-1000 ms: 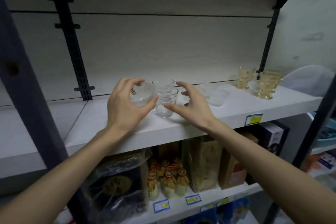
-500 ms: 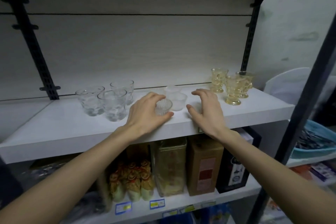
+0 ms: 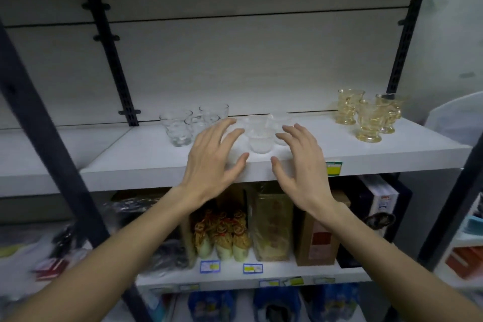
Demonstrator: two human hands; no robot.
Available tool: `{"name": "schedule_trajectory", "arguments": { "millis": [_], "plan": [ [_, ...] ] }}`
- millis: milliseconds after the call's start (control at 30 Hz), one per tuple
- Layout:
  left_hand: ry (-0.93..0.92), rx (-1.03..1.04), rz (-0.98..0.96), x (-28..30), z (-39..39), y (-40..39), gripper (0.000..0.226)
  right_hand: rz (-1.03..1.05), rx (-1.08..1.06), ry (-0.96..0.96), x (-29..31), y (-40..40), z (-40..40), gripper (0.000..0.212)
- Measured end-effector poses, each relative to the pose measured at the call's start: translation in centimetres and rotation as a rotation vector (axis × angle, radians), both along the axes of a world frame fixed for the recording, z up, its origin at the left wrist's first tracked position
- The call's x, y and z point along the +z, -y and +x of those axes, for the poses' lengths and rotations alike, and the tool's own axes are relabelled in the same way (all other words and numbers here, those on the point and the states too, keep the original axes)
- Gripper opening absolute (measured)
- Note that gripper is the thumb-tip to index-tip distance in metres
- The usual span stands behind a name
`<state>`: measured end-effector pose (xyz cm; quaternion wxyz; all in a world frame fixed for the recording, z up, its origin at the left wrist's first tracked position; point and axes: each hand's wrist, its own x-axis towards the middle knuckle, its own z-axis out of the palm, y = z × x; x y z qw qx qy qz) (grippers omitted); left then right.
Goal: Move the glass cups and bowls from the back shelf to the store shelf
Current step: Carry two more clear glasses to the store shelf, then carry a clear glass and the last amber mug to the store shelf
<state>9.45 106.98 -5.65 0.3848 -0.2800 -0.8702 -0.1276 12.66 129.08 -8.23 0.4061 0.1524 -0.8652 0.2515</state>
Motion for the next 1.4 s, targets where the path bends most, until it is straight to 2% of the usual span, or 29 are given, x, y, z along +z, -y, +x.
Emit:
{"name": "schedule_trajectory", "arguments": {
  "millis": [133,233,500,800,1033,1200,1333,1400],
  "plan": [
    [-0.104,0.002,-0.050,-1.4,3.0,8.1,0.047,0.040,0.134,-0.106,-0.7,8.5,1.2,0.048],
    [-0.088,0.090,-0.048,-1.4,5.3,16.2,0.049,0.038,0.220,-0.085,-1.3,16.6,2.0,0.050],
    [0.007,0.525,0.039,-2.1,11.7,39.2,0.054,0.153,0.447,0.078,-3.1,39.3,3.5,0.057],
    [0.184,0.912,0.200,-2.2,14.9,59.9,0.065,0.175,0.635,0.202,-0.7,59.8,1.5,0.061],
    [0.259,1.070,0.126,-1.1,11.9,72.6,0.073,0.096,0.742,0.249,1.1,72.8,-3.3,0.058],
    [0.346,1.143,0.264,1.1,6.5,81.0,0.074,0.101,0.839,0.238,3.9,81.5,-8.9,0.055],
    [0.385,1.204,0.293,3.1,2.2,87.6,0.072,0.288,0.835,0.239,6.5,88.4,-14.2,0.062],
    [0.316,1.219,0.335,3.5,0.8,90.1,0.066,0.354,0.833,0.268,7.3,91.9,-16.8,0.065]
  ]
}}
